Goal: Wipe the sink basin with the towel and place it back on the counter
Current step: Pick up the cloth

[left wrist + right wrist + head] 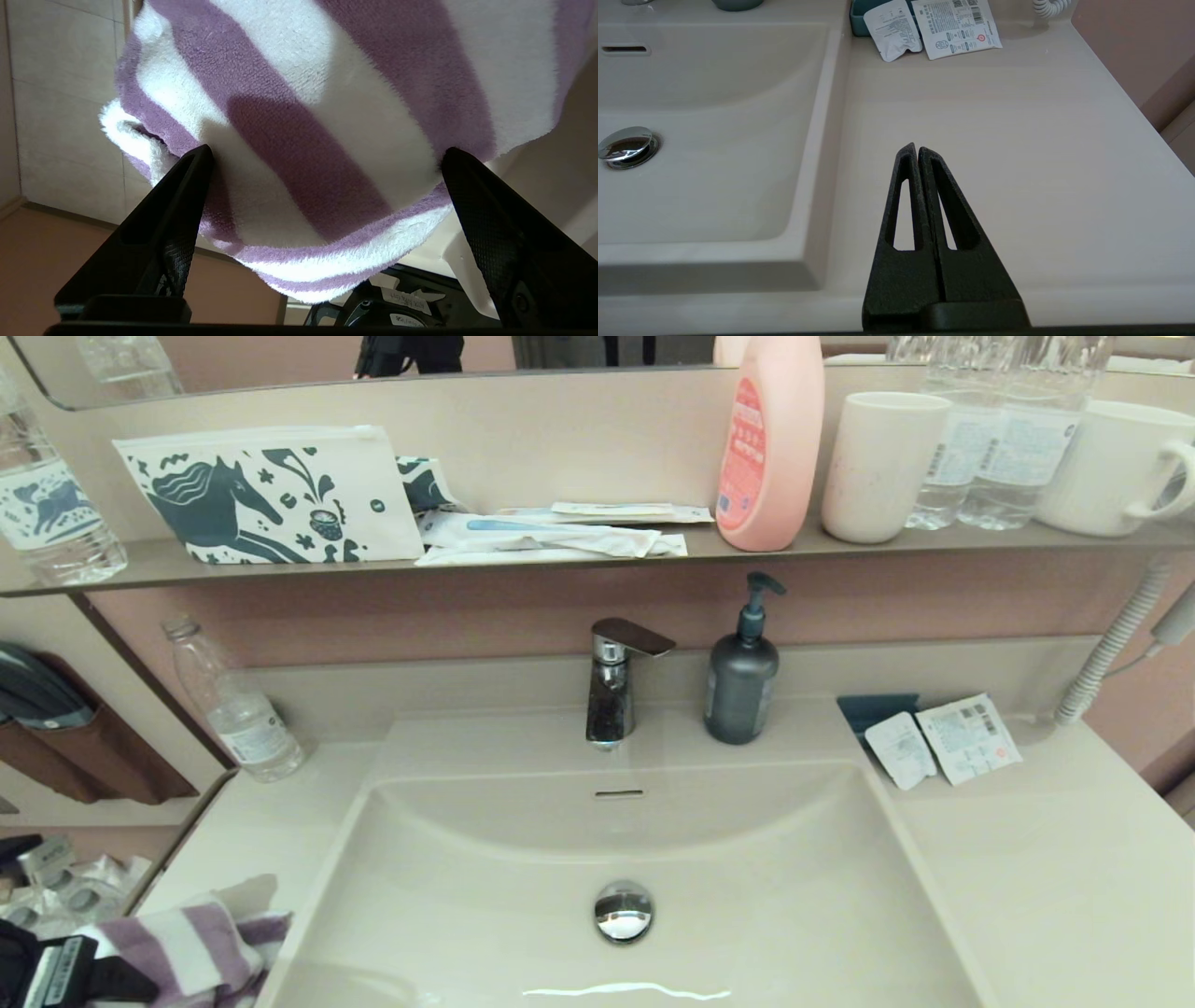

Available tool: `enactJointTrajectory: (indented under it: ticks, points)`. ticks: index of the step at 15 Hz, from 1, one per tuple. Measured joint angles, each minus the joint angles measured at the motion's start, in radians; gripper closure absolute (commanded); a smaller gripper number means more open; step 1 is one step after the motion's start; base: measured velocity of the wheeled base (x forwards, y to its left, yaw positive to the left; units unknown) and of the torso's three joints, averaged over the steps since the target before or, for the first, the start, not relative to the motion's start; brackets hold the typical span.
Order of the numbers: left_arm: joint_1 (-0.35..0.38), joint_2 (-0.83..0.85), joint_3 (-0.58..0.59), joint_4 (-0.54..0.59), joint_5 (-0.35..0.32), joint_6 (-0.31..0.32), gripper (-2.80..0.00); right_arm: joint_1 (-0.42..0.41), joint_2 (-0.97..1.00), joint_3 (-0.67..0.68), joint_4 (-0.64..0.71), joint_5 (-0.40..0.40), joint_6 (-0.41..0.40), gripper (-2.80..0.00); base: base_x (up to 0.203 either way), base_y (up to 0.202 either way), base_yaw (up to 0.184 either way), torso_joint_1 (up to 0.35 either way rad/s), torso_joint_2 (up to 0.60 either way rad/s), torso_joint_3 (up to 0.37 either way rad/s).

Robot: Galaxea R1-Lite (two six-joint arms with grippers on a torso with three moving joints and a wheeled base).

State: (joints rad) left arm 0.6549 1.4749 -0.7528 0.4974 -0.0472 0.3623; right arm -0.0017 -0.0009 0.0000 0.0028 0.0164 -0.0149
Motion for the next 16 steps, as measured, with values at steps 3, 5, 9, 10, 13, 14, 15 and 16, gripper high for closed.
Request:
enactJointTrajectory:
  ticks: [3, 5, 9, 10, 13, 14, 15, 16]
  points:
    - [0.014, 0.01, 0.034, -0.017, -0.101, 0.021, -2.8, 0.0, 0.0, 0.0, 0.0, 0.0, 0.0, 0.0, 0.0, 0.0, 0.0, 0.0, 0.0, 0.0]
    - [0.015, 0.019, 0.063, -0.063, -0.154, 0.025, -2.8, 0.0, 0.0, 0.0, 0.0, 0.0, 0.0, 0.0, 0.0, 0.0, 0.0, 0.0, 0.0, 0.0]
    - [0.012, 0.063, 0.104, -0.154, -0.156, 0.037, -2.8, 0.0, 0.0, 0.0, 0.0, 0.0, 0.0, 0.0, 0.0, 0.0, 0.0, 0.0, 0.0, 0.0]
    - [0.012, 0.076, 0.109, -0.174, -0.156, 0.037, -2.8, 0.0, 0.0, 0.0, 0.0, 0.0, 0.0, 0.0, 0.0, 0.0, 0.0, 0.0, 0.0, 0.0]
    - [0.012, 0.103, 0.113, -0.202, -0.16, 0.059, 0.0, 0.0, 0.0, 0.0, 0.0, 0.0, 0.0, 0.0, 0.0, 0.0, 0.0, 0.0, 0.0, 0.0]
    - [0.012, 0.106, 0.113, -0.217, -0.16, 0.06, 0.0, 0.0, 0.0, 0.0, 0.0, 0.0, 0.0, 0.0, 0.0, 0.0, 0.0, 0.0, 0.0, 0.0]
    - [0.012, 0.108, 0.113, -0.226, -0.16, 0.061, 0.0, 0.0, 0.0, 0.0, 0.0, 0.0, 0.0, 0.0, 0.0, 0.0, 0.0, 0.0, 0.0, 0.0]
    - [0.012, 0.107, 0.113, -0.227, -0.16, 0.061, 0.0, 0.0, 0.0, 0.0, 0.0, 0.0, 0.0, 0.0, 0.0, 0.0, 0.0, 0.0, 0.0, 0.0]
